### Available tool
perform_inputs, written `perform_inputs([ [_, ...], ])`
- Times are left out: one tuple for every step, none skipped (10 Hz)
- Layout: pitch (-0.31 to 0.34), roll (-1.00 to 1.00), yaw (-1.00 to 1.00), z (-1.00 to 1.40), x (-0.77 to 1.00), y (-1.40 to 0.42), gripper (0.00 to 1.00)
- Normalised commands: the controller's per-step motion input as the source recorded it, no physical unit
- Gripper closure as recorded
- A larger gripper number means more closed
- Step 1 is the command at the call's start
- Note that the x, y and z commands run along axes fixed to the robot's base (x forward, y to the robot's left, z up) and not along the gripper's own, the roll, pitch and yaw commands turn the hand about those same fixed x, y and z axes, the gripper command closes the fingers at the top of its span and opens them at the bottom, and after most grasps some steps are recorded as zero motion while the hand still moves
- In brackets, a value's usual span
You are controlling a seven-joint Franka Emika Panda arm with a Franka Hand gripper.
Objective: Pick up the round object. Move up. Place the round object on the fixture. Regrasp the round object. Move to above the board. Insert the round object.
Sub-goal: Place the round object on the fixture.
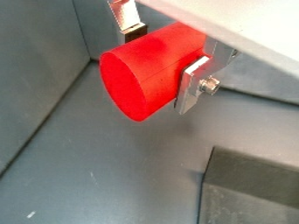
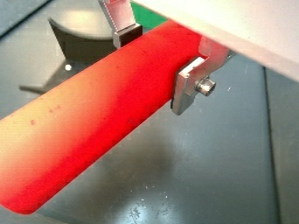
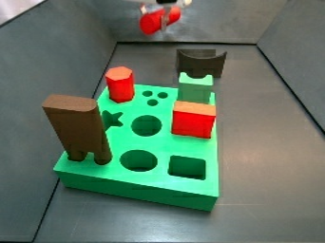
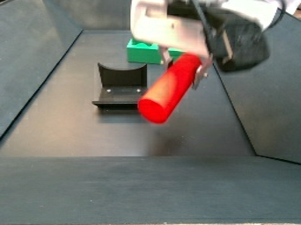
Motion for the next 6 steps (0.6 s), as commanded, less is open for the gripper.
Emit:
perform_inputs([
  [0.011, -0.04, 0.01, 1.00, -0.02, -0.01, 1.00],
  [0.014, -0.05, 0.01, 1.00, -0.02, -0.01, 1.00],
  [0.018, -0.06, 0.01, 0.92, -0.02, -0.01, 1.00],
  [0.020, -0.07, 0.01, 0.70, -0.01, -0.01, 1.00],
  [0.030, -0.08, 0.01, 0.47, -0.01, -0.01, 1.00],
  [0.040, -0.09, 0.01, 0.31, 0.00, -0.01, 1.00],
])
